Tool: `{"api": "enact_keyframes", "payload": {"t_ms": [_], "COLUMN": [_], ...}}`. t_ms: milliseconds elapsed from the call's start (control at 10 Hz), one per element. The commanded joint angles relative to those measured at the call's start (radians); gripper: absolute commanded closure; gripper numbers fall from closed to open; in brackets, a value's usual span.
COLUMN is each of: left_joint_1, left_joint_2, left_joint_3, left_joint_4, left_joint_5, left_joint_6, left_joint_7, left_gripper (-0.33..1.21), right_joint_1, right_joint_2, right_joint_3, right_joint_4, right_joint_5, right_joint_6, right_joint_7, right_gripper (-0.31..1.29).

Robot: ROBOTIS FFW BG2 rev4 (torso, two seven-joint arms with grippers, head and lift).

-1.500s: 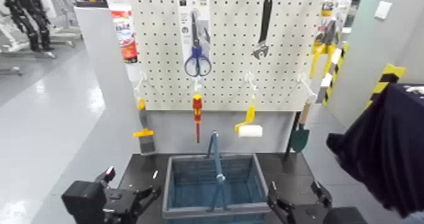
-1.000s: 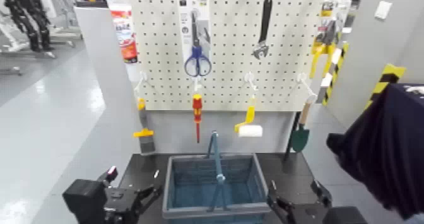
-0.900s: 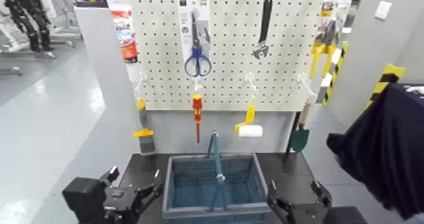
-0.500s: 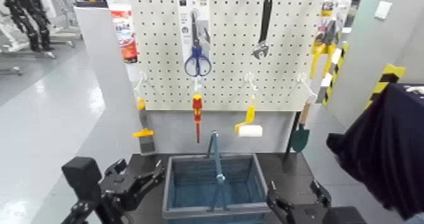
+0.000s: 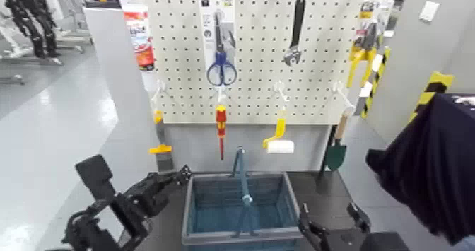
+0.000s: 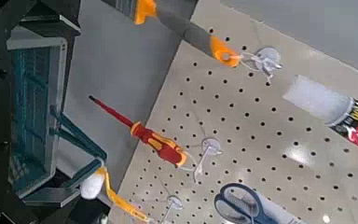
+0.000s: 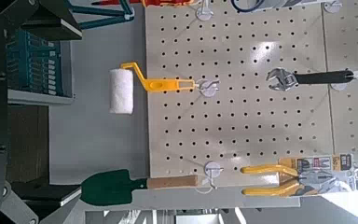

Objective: Grasp the handle of the crate.

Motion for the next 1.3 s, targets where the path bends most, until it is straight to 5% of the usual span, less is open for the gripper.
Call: {"api": "enact_keyframes", "payload": {"t_ms": [100, 600, 1300], "left_joint_1": [-0.119, -0.29, -0.487], "left_joint_2": [0.057, 0.109, 0.103], "left_joint_3": [-0.057, -0.175, -0.328], "left_joint_4": [0.131, 0.363, 0.633], "left_joint_5": [0.256, 0.578, 0.743], "left_joint_6": [0.106, 0.26, 0.335], "left_joint_7": [-0.052, -0.134, -0.262], "left_gripper": [0.09, 0.09, 0.09], "right_joint_1": [0.001, 0.002, -0.006], "right_joint_2": [0.001, 0.003, 0.003], "right_joint_3": [0.001, 0.003, 0.015], "right_joint_4": [0.003, 0.011, 0.031], "right_joint_5": [-0.005, -0.009, -0.026], "right_joint_6": [-0.005, -0.017, -0.04], "right_joint_7": [0.0, 0.0, 0.0], "right_gripper": [0.14, 0.14, 0.14]}}
